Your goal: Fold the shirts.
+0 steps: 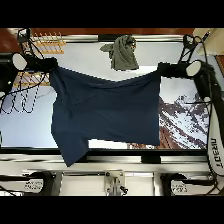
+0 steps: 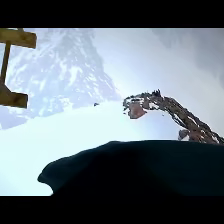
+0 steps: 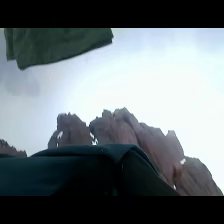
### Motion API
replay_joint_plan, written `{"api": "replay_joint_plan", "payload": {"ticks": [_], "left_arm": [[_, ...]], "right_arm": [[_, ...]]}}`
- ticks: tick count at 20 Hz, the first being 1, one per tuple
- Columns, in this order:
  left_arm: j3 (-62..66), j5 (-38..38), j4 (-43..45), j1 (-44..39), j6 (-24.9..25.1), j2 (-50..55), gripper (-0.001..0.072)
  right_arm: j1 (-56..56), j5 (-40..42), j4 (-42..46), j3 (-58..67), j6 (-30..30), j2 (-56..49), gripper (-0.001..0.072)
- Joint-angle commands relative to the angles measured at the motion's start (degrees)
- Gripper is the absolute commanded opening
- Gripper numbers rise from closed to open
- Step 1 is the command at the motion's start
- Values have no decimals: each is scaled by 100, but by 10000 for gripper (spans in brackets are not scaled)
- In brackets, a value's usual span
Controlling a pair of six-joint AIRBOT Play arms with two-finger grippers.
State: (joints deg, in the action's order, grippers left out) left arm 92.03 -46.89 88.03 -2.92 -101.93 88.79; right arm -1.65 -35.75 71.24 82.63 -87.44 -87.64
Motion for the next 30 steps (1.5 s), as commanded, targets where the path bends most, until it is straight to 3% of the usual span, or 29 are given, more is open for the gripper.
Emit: {"api": "replay_joint_plan", "payload": {"ticks": [1, 3, 5, 9, 12, 16, 19, 22, 30], "left_arm": [[37, 1182, -109, 317, 7, 588, 31], [37, 1650, -105, 330, 361, 798, 30], [37, 1672, -103, 328, 807, 1019, 31], [37, 992, -98, 328, 1663, 1327, 31], [44, 511, 59, 332, 2695, 1121, 31], [74, -1283, 24, 332, 2474, 994, 31], [61, -2317, 229, 321, 2688, 1025, 30], [79, -2608, 284, 553, 2625, 835, 30], [-157, -2900, -437, 813, 2623, 811, 30]], "right_arm": [[-332, 1759, -85, -9, -46, -540, 67], [-496, 2258, -125, -9, -39, -713, 67], [-584, 2175, 46, -9, -24, -935, 67], [-584, 1532, -186, -9, -199, -1259, 67], [-496, 1226, -20, -9, -61, -1134, 67], [-389, 72, -170, -9, -433, -813, 67], [-345, -1283, 164, -9, -439, -796, 67], [-181, -2164, 437, -9, -452, -796, 67], [-55, -2439, 321, -9, -682, -798, 67]]}}
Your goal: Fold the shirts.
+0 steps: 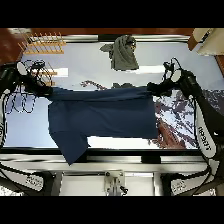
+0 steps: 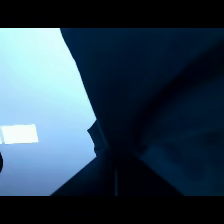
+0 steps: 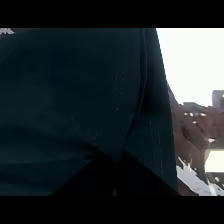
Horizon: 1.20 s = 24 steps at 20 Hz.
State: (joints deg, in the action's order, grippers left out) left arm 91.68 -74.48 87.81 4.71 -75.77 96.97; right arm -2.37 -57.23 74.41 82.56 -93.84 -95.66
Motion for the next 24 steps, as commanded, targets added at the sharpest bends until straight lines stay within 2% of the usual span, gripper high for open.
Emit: {"api": "replay_joint_plan", "payload": {"ticks": [1, 3, 10, 12, 13, 18, 24], "left_arm": [[-216, -162, -472, 48, -39, -7, 30], [-448, -157, -472, 52, -199, -7, 30], [-610, -125, -706, 52, -208, -7, 31], [-586, -258, -621, 103, 61, -9, 30], [-564, -356, -645, 184, 13, -13, 31], [-568, -177, -852, 455, -98, 52, 30], [-566, 144, -1464, 457, -33, 227, 31]], "right_arm": [[17, -400, 66, -2, -42, 4, 67], [17, -540, 122, -15, -44, -2, 67], [17, -859, 166, -20, -44, -7, 67], [-9, -1058, 94, -20, -111, -76, 67], [-13, -1132, 96, -20, -109, -129, 67], [114, -1036, 133, -17, -114, -168, 68], [518, -1266, -798, -17, 76, -168, 68]]}}
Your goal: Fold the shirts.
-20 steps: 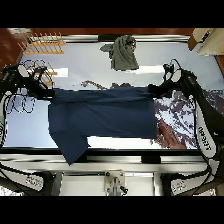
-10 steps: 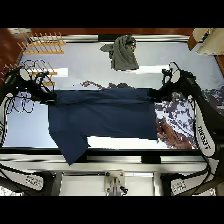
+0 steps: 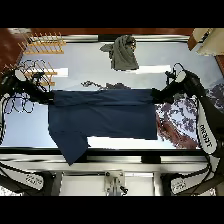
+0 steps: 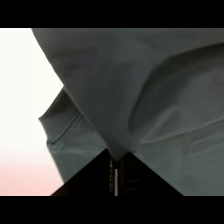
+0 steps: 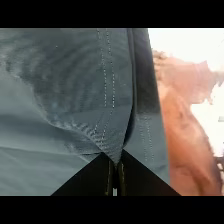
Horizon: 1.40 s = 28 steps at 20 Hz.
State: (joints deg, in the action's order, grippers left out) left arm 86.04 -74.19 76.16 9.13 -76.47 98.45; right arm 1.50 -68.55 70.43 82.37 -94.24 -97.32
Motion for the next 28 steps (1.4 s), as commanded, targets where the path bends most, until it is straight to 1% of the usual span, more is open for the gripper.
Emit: {"api": "replay_joint_plan", "payload": {"ticks": [1, 5, 9, 11, 15, 16, 17, 20, 24, 26, 28], "left_arm": [[-2, 105, -293, 15, 37, 101, 31], [57, -2, -291, 66, 101, 103, 31], [302, 17, -293, 142, 107, 103, 30], [319, 15, -315, 144, 236, 103, 30], [321, -2, -315, 144, 273, 103, 30], [332, -70, -313, 144, 411, 101, 31], [345, -114, -310, 157, 448, 103, 30], [348, -109, -310, 197, 448, 103, 31], [348, -149, -310, 269, 446, 103, 31], [348, -177, -313, 271, 446, 111, 31], [343, -365, -304, 223, 448, 181, 31]], "right_arm": [[129, -184, -391, 0, 140, -2, 67], [129, -313, -391, 2, 201, -131, 67], [240, -256, -387, 98, 286, -138, 68], [328, -107, -542, 114, 238, -138, 67], [358, 177, -791, 114, 258, -138, 67], [391, 149, -866, 114, 269, -138, 68], [455, 76, -951, 114, 299, -138, 67], [632, -92, -1248, 114, 302, -125, 67], [634, -229, -1115, 111, 297, -109, 67], [492, -243, -841, 111, 254, -109, 67], [321, -177, -466, 107, 122, -120, 67]]}}
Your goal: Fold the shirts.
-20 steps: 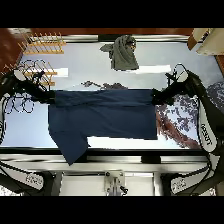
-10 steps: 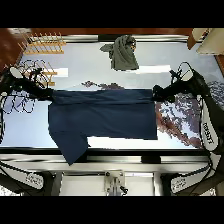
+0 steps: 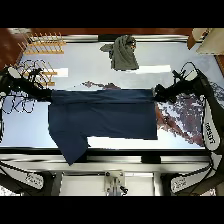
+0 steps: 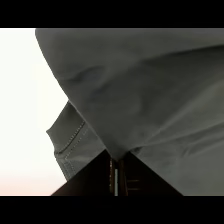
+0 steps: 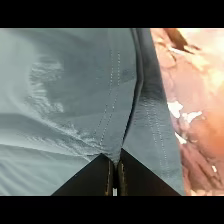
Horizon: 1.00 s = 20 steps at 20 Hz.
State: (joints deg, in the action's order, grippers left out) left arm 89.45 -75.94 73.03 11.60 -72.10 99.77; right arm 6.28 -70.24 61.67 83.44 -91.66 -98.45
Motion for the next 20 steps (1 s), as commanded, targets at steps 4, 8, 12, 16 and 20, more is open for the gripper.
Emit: {"api": "replay_joint_plan", "payload": {"ticks": [4, 8, 12, 16, 20], "left_arm": [[4, -321, 66, -48, 7, 136, 31], [50, -844, 48, -52, -66, 122, 697], [481, -1784, 55, 109, -501, -195, 705], [-83, -2319, 13, 387, -514, -1139, 648], [-2465, -1725, -234, 848, -238, -2461, 435]], "right_arm": [[-293, -28, 662, 0, -275, -61, 68], [-269, -92, 321, 7, -184, -26, 508], [-105, -933, 804, 7, -70, 608, 508], [114, -2218, 2315, -2, 363, 1318, 508], [750, -2302, 1961, -13, 682, 1602, 508]]}}
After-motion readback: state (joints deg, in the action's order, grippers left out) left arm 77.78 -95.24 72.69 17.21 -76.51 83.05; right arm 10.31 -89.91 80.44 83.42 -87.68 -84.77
